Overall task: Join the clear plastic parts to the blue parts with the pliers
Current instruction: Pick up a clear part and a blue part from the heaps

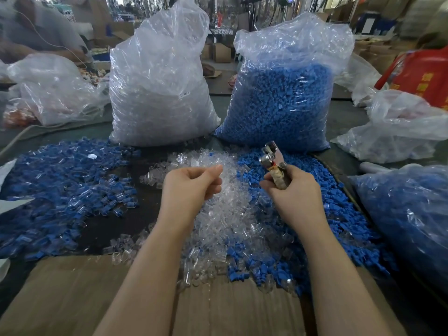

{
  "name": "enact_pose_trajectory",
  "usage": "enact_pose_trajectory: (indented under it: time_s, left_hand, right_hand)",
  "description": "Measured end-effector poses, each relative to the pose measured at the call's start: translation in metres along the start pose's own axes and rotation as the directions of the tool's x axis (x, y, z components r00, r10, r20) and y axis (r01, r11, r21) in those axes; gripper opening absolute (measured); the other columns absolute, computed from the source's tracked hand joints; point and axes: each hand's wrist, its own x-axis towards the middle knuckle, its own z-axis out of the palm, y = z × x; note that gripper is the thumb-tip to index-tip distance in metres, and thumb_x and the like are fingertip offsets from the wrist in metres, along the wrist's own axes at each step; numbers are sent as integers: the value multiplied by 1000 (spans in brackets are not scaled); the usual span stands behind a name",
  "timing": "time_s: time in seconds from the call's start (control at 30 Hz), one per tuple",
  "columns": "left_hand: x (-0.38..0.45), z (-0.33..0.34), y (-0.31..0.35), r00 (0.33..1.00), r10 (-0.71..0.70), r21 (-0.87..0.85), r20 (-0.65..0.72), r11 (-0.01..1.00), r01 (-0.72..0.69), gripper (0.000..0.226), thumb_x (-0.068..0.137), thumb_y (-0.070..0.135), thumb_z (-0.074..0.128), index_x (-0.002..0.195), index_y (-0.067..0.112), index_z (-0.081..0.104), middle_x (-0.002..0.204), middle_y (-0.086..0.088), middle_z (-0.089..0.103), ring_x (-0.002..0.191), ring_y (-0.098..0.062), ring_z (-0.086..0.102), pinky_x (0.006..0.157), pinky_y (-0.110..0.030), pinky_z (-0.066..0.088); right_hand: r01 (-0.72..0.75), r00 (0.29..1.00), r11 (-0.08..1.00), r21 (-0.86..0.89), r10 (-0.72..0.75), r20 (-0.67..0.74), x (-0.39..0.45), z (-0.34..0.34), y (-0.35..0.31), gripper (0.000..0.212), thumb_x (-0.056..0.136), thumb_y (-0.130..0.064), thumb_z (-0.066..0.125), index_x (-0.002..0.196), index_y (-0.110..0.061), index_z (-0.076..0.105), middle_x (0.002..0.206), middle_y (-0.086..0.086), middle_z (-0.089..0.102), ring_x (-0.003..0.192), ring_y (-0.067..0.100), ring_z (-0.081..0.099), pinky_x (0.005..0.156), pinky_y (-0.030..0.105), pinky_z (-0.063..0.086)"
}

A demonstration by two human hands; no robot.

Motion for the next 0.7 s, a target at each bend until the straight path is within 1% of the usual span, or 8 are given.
enact_pose_trajectory:
  time_s: [0.03, 0.1, 0.17, 0.27, 0.37, 0.47, 0.6, 0.7]
  left_hand:
    - [-2, 4, 0, 1000, 9, -24, -18, 1000, -10, 20, 84, 29, 77, 81, 9, 74, 72, -2, 75, 62, -8, 69, 56, -15, 52]
    - [-5, 10, 1, 998, 34, -67, -59, 997, -38, 17, 83, 26, 77, 82, 10, 74, 71, -3, 75, 61, -9, 69, 57, -16, 53]
    - [-7, 15, 1, 995, 58, -83, -80, 995, -64, 13, 83, 22, 78, 83, 10, 74, 70, -3, 74, 61, -9, 69, 57, -15, 52]
    - [-10, 19, 1, 996, 63, -110, -61, 991, -69, 9, 84, 18, 77, 86, 9, 75, 70, -3, 74, 60, -8, 69, 56, -13, 51]
    - [-12, 25, 2, 998, 58, -150, -25, 987, -61, 4, 86, 11, 74, 90, 10, 73, 73, -4, 75, 64, -9, 71, 58, -14, 52]
    - [-15, 29, 3, 999, 45, -183, 8, 982, -43, 5, 87, 6, 71, 91, 10, 72, 76, -6, 76, 70, -13, 74, 60, -17, 54]
    - [-16, 32, 5, 999, 43, -203, 24, 978, -37, 6, 86, 2, 71, 89, 7, 70, 76, -9, 76, 69, -13, 74, 60, -18, 56]
    - [-17, 33, 5, 998, 64, -183, 11, 981, -61, 6, 86, 1, 71, 87, 6, 69, 73, -8, 75, 68, -14, 74, 58, -17, 55]
  right_hand:
    - [14, 1000, 999, 47, -14, 3, -1, 0, -2, 8, 84, -28, 74, 85, -30, 66, 80, -12, 67, 80, 14, 63, 78, 38, 54]
    - [40, 999, 988, 147, -44, 24, -4, 1, -5, 15, 85, -23, 74, 80, -34, 65, 77, -17, 66, 75, 4, 63, 74, 32, 52]
    - [66, 996, 969, 237, -79, 47, -5, 2, -8, 22, 86, -16, 72, 80, -36, 66, 75, -19, 67, 72, -2, 63, 69, 21, 49]
    - [92, 993, 941, 326, -112, 44, -7, 4, -11, 22, 87, -13, 71, 83, -35, 69, 77, -18, 70, 74, -5, 64, 64, 12, 47]
    - [121, 991, 916, 383, -132, 1, -8, 6, -15, 21, 86, -14, 73, 82, -34, 67, 81, -21, 69, 76, -3, 65, 65, 8, 49]
    - [169, 985, 900, 403, -169, -37, -10, 8, -18, 24, 85, -13, 75, 80, -34, 65, 80, -20, 70, 75, -2, 65, 67, 10, 50]
    - [211, 977, 872, 442, -207, -58, -13, 11, -22, 27, 86, -8, 72, 82, -34, 65, 84, -23, 70, 76, -2, 66, 68, 10, 50]
    - [233, 972, 882, 410, -220, -80, -13, 13, -22, 28, 86, -10, 72, 83, -36, 65, 84, -25, 69, 76, -3, 66, 68, 11, 50]
